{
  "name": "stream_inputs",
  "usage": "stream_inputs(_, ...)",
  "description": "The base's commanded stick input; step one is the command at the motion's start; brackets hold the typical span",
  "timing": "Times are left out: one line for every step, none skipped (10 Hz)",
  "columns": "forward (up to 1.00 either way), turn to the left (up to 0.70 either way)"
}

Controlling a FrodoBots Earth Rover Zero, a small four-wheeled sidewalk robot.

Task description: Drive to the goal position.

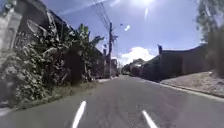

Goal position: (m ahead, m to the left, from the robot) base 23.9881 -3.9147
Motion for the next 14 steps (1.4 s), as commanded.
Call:
stream_inputs(1.00,-0.28)
stream_inputs(1.00,-0.40)
stream_inputs(1.00,-0.40)
stream_inputs(1.00,-0.40)
stream_inputs(1.00,-0.40)
stream_inputs(1.00,-0.40)
stream_inputs(1.00,-0.40)
stream_inputs(1.00,-0.40)
stream_inputs(1.00,-0.40)
stream_inputs(1.00,-0.40)
stream_inputs(1.00,-0.19)
stream_inputs(1.00,0.19)
stream_inputs(1.00,0.18)
stream_inputs(1.00,0.18)
